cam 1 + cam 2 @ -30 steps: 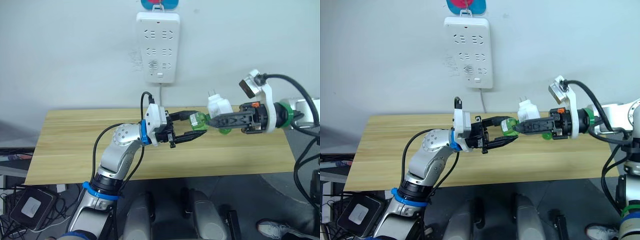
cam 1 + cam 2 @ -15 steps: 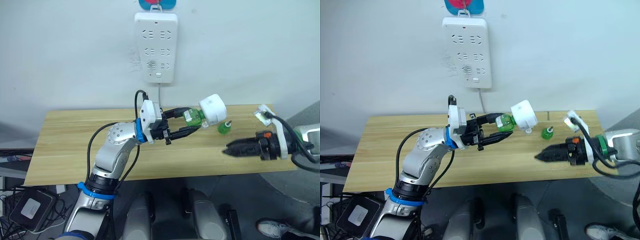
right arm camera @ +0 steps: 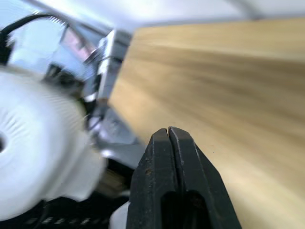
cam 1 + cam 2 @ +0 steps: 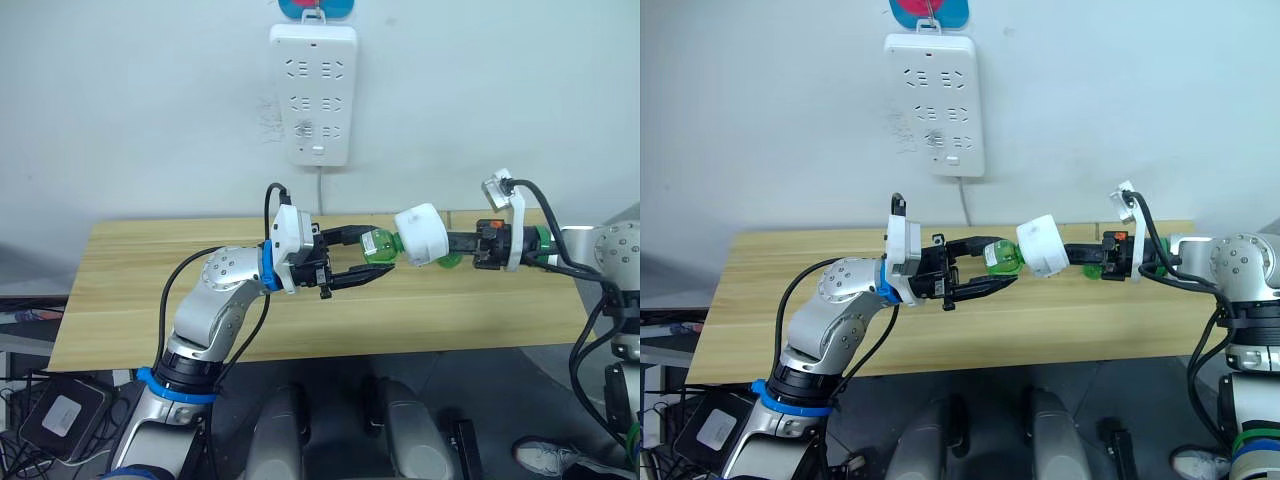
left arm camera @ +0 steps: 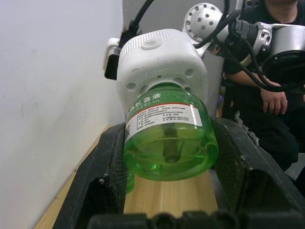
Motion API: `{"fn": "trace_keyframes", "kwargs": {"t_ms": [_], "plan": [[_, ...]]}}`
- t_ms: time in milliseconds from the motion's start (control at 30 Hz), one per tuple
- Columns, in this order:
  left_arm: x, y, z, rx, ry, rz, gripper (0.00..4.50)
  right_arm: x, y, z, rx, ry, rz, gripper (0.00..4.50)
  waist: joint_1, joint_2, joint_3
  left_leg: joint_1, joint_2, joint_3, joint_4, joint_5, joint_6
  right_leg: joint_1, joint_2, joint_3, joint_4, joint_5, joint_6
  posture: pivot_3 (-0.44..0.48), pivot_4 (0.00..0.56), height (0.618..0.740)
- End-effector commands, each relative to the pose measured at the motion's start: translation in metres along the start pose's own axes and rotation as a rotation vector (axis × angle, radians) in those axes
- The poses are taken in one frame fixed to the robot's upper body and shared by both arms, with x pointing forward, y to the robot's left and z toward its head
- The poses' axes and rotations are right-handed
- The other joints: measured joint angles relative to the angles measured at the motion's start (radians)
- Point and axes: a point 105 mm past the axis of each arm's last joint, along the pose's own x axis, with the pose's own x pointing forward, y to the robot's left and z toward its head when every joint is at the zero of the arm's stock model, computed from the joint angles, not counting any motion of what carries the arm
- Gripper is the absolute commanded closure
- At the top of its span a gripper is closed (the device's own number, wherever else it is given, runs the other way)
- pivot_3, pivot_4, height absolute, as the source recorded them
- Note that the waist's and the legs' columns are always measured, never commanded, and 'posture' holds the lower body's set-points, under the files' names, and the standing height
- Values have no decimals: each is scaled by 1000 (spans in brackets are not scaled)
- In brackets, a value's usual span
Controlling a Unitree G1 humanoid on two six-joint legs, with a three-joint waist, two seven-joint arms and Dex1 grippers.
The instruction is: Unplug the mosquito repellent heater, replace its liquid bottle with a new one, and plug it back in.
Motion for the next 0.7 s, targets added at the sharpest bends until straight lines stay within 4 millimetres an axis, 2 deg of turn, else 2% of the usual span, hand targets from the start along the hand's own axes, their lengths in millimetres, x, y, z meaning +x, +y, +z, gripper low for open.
{"fn": "trace_keyframes", "kwargs": {"t_ms": [33, 67, 233, 300, 400, 533, 633, 700], "plan": [[0, 8, 8, 27, -33, 27, 2253, -2, 37, -16, -20, 55, 142, 4471, 5, 0, 0, 0, 0, 0, 0, 0, 0, 0, 0, 0, 0, 0, 0, -202, 337, 740], [0, 10, 7, 29, -31, 30, 2253, -2, 42, -18, -23, 59, 165, 4471, 5, 0, 0, 0, 0, 0, 0, 0, 0, 1, 0, 0, 0, 0, 0, -202, 337, 740], [-2, 12, 3, 33, -17, 28, 2253, 3, 71, -2, -76, 20, 274, 4471, -4, 0, 0, 0, 0, 0, 1, 0, 1, 1, 0, 0, 1, 0, 0, -222, 339, 740], [0, 10, 2, 29, -19, 21, 2253, 6, 82, 11, -102, 7, 308, 4471, -9, 0, 0, 0, 0, 0, 1, 0, 0, 0, 1, 0, 1, 0, 0, -231, 341, 740], [2, 7, 1, 25, -19, 8, 2253, 10, 89, 32, -120, -45, 307, 4471, -20, 0, 0, 0, 0, 0, 0, 0, 0, 0, 1, 0, 0, 0, 0, -236, 339, 740], [3, 6, 1, 18, -16, -4, 2253, 17, 79, 64, -157, -140, 189, 4471, -23, 0, 0, 0, 0, 0, 0, 0, 1, 0, 0, 1, 0, 0, 0, -238, 344, 740], [3, 5, 1, 16, -15, -7, 2253, 26, 50, 80, -210, -185, -19, 4471, -23, 0, 0, 0, 0, 1, 0, 0, 1, 0, 0, 1, 0, 0, 0, -235, 337, 740], [4, 4, 1, 15, -17, -5, 2253, 27, 36, 86, -250, -205, -99, 4471, -22, 0, 0, 0, 0, 0, 0, 0, 0, 0, 0, 1, -1, 0, 0, -228, 332, 740]]}}
